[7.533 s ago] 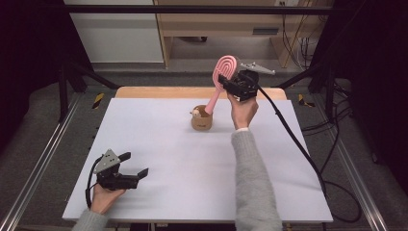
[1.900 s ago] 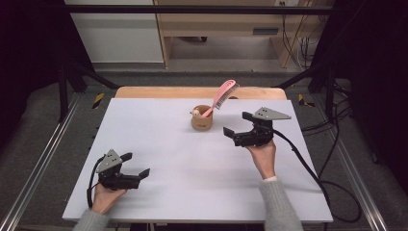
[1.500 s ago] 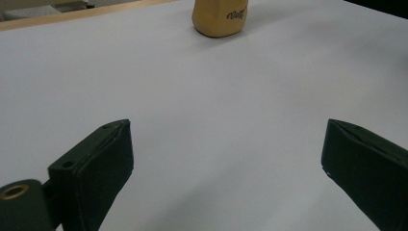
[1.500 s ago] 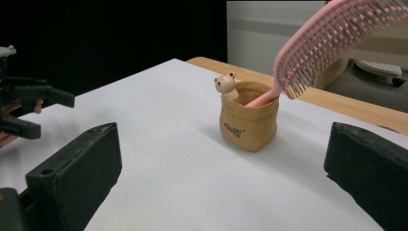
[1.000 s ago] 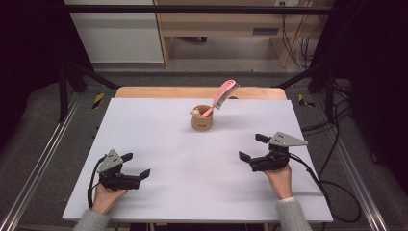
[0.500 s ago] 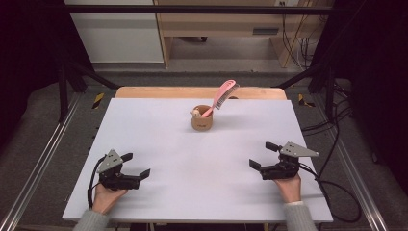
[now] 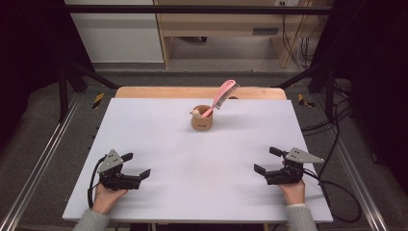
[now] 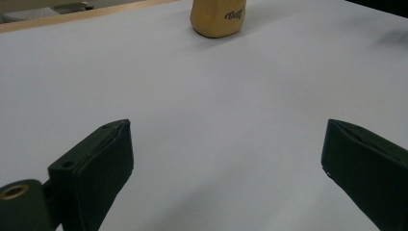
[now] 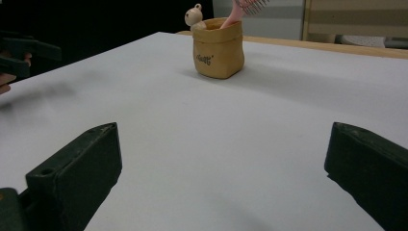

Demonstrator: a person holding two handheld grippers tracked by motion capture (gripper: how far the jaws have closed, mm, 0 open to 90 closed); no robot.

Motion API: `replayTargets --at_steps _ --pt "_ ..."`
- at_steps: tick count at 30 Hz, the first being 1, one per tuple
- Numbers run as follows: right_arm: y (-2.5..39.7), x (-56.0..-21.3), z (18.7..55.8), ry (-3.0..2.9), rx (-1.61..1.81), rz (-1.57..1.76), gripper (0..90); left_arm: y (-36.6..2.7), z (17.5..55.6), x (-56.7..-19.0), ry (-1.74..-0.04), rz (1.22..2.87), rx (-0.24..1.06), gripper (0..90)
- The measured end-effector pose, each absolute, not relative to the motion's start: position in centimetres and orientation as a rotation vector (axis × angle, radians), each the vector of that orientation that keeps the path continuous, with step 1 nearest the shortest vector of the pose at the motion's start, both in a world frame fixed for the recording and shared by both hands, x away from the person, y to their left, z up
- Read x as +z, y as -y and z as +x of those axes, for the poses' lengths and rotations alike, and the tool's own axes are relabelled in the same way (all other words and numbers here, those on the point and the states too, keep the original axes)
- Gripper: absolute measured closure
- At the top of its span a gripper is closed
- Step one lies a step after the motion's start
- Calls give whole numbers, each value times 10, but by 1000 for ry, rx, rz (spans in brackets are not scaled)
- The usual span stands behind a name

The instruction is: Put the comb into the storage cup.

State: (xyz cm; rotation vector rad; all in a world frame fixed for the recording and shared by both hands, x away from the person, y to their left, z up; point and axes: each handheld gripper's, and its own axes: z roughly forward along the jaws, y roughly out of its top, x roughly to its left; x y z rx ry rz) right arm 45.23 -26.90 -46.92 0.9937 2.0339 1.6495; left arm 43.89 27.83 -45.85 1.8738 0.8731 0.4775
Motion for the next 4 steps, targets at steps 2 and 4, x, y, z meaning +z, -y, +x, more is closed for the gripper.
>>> replayTargets --at_steps 2,4 --pt "270 -470 453 -2035 1646 1000 0 -278 439 -459 -874 1876 478 39" --pt "271 -471 453 -2039 1638 996 0 -278 440 -459 -874 1878 478 39"
